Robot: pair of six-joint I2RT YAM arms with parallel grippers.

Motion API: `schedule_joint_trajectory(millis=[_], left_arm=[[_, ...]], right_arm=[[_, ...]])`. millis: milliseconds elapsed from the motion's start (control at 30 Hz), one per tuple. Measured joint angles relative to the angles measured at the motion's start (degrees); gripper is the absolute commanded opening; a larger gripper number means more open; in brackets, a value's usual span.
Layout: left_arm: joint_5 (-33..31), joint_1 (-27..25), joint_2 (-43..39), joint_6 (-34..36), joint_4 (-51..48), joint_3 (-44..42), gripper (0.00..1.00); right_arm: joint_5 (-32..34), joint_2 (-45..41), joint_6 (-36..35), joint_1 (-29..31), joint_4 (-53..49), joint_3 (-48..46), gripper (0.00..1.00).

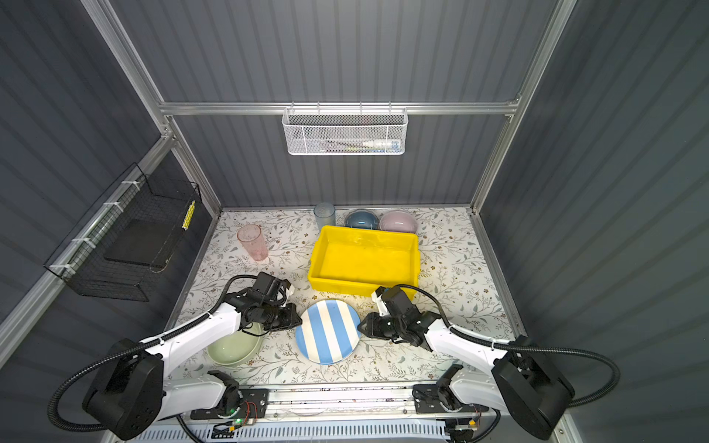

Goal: Place the mixed dishes into the plastic bin
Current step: 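Move both grippers to the striped plate stack's rim from opposite sides, then lift the top striped plate with the right gripper while the left releases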

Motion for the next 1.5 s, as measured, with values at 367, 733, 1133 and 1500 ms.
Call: schedule_joint_trajectory(millis=[367, 733, 1133, 1500], left_arm=[[0.2, 0.0, 0.2, -0.1, 1.0, -0.2, 0.13], [0.6, 0.0, 0.7, -0.1, 2.0, -0.3, 0.12], [0.6, 0.0, 0.7, -0.1, 2.6, -0.6, 0.12], [0.2, 0.0, 0.9, -0.1, 2.3, -0.9, 0.18]], right_arm=[[-0.7, -0.2, 0.9, 0.5, 1.5, 0.1, 0.29], [-0.9, -0.7, 1.7, 0.5, 1.5, 0.2, 0.25], [-1.6, 4.0, 4.7, 0.4, 8.6, 0.2, 0.18], [-2.3, 3.2, 7.6, 0.3, 12.3, 0.2, 0.01]])
